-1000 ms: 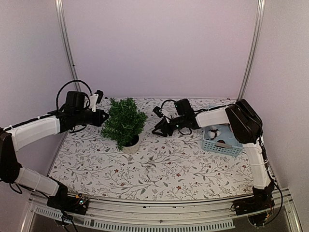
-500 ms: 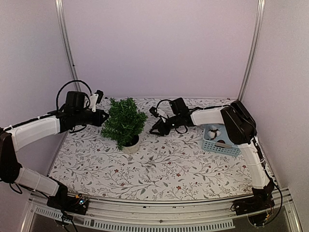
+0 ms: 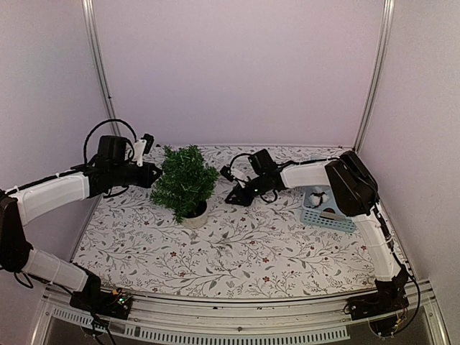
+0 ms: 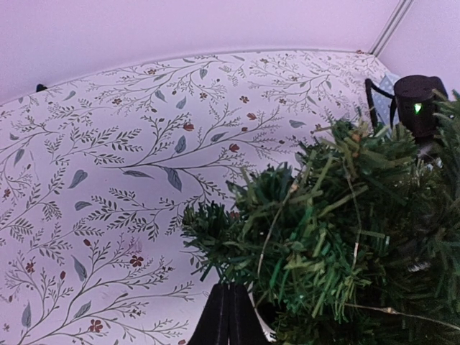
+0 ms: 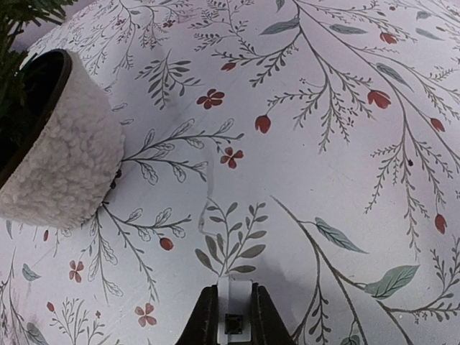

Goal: Decorate the small christmas tree

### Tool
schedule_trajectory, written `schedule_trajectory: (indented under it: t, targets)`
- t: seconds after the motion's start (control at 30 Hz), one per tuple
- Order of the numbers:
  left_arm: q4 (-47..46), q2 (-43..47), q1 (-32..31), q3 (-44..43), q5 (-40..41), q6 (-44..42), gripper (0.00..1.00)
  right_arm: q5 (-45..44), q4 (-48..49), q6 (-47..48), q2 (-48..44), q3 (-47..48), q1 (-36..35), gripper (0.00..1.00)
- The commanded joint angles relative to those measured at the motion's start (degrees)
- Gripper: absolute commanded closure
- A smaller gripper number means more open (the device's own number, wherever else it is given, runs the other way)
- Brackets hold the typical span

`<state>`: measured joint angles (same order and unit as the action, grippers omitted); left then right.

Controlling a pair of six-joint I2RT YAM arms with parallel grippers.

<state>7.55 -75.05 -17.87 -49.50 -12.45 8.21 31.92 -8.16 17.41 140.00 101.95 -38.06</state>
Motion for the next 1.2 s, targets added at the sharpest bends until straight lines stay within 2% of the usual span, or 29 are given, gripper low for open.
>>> schedule_trajectory:
  t: [0.0, 0.1, 0.63, 1.03, 1.17]
  targets:
    - [-0.76, -0.31, 0.56, -0.49, 0.11, -0.05, 1.00, -1.78, -1.28, -0.18, 0.63, 0.54, -0.39, 0.94]
    - [-0.64, -0.62, 0.58, -0.51, 0.37, 0.25, 1.00, -2.40, -0.78, -0.26, -0.99, -0.97, -0.34, 1.00]
    - [-0.08, -1.95, 0.64, -0.56, 0.51, 1.20, 1.00, -4.98, 3.74, -7.53, -12.61, -15.25, 2.72, 1.00]
    - [0.01, -0.74, 0.64, 0.05, 0.13, 1.50, 1.00, -5.67, 8.43, -9.01, -25.79, -30.21, -1.67, 1.00]
    - [0.00, 0.14, 0.64, 0.57, 0.41, 1.78, 0.90, -6.71, 9.85, -9.88, -29.98, -33.38, -3.37, 1.00]
